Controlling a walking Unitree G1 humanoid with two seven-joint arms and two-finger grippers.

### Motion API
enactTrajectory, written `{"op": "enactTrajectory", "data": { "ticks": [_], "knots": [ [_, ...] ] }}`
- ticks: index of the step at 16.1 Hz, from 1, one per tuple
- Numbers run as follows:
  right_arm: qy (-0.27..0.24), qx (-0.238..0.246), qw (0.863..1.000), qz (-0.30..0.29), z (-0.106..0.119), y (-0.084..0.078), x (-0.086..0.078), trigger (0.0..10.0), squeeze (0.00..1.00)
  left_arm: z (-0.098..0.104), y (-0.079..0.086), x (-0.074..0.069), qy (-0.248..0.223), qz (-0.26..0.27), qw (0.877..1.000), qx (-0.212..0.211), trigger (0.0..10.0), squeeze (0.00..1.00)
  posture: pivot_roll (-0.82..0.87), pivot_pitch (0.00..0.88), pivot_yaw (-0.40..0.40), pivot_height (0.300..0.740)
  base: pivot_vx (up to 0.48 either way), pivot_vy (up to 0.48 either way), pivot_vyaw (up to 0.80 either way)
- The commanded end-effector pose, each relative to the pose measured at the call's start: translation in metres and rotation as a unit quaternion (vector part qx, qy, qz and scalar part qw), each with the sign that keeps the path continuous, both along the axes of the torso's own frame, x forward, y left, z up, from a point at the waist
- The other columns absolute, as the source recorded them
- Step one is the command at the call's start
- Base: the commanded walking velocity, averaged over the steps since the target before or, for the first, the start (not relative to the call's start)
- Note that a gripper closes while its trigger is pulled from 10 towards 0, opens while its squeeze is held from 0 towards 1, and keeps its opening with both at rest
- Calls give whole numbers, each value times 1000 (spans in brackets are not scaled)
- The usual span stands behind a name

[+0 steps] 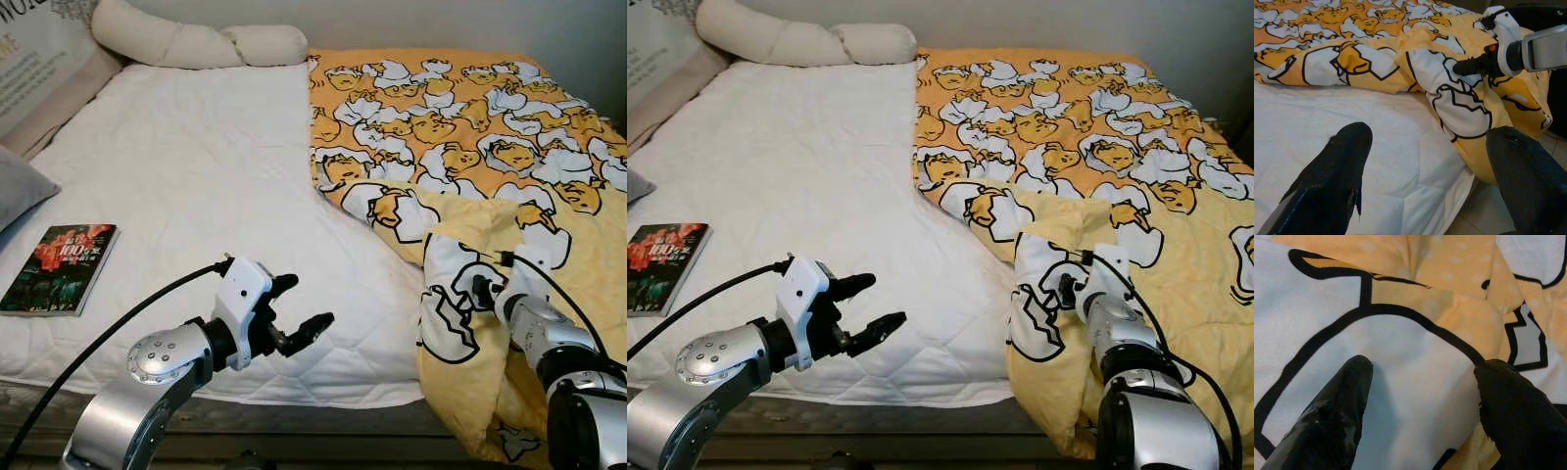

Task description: Clean up the room

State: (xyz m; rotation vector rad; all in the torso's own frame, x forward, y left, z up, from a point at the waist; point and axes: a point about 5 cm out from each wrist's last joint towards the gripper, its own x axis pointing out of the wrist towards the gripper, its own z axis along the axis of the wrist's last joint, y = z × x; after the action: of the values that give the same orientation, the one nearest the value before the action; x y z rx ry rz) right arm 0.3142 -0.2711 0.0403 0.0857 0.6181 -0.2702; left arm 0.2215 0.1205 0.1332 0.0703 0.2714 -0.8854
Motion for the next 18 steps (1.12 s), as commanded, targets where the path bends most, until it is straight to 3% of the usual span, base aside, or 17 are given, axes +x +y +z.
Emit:
{"op": "enactTrajectory", "data": {
  "ticks": [1, 3, 5, 6, 7, 9, 10, 11, 12, 18],
  "knots": [
    [-8, 9, 1000, -22, 3, -7, 0, 3529, 0, 2, 0, -1, -1, -7, 1000, 6, 10000, 0, 94, 0, 26, 740, 0, 0, 0],
    [-14, 19, 999, -49, 5, -13, -1, 3294, 0, 3, 2, -1, 0, -8, 1000, 7, 10000, 0, 100, 0, 29, 740, 0, 0, 0],
    [-10, 25, 998, -52, 3, -13, -2, 4510, 0, 2, 3, -1, 1, -10, 1000, 12, 10000, 0, 104, 0, 29, 740, 0, 0, 0],
    [-7, 30, 998, -58, 2, -14, -3, 8784, 0, 2, 3, -1, 2, -10, 1000, 13, 10000, 0, 105, 1, 30, 740, 0, 0, 0],
    [-6, 45, 996, -70, 0, -14, -5, 10000, 0, 2, 4, -1, 2, -10, 1000, 14, 10000, 0, 110, 3, 30, 740, 0, 0, 0],
    [-8, 71, 995, -77, -2, -12, -5, 10000, 0, 2, 6, -1, 3, -8, 1000, 19, 10000, 0, 114, 3, 33, 740, 0, 0, 0],
    [-7, 82, 994, -79, -4, -11, -6, 2588, 0, -2, 6, 0, 4, -8, 1000, 23, 10000, 0, 116, 3, 36, 740, 0, 0, 0],
    [-5, 85, 993, -83, -6, -11, -8, 2078, 0, -6, 6, 3, 6, -8, 1000, 25, 10000, 0, 119, 3, 38, 740, 0, 0, 0],
    [-3, 91, 992, -90, -7, -12, -9, 0, 0, -9, 6, 5, 9, -9, 1000, 26, 10000, 0, 123, 3, 43, 740, 0, 0, 0],
    [-5, 116, 988, -101, -13, -8, -13, 0, 0, -13, 11, 1, 14, -16, 999, 33, 10000, 0, 133, 7, 60, 740, 0, 0, 0]
  ]
}}
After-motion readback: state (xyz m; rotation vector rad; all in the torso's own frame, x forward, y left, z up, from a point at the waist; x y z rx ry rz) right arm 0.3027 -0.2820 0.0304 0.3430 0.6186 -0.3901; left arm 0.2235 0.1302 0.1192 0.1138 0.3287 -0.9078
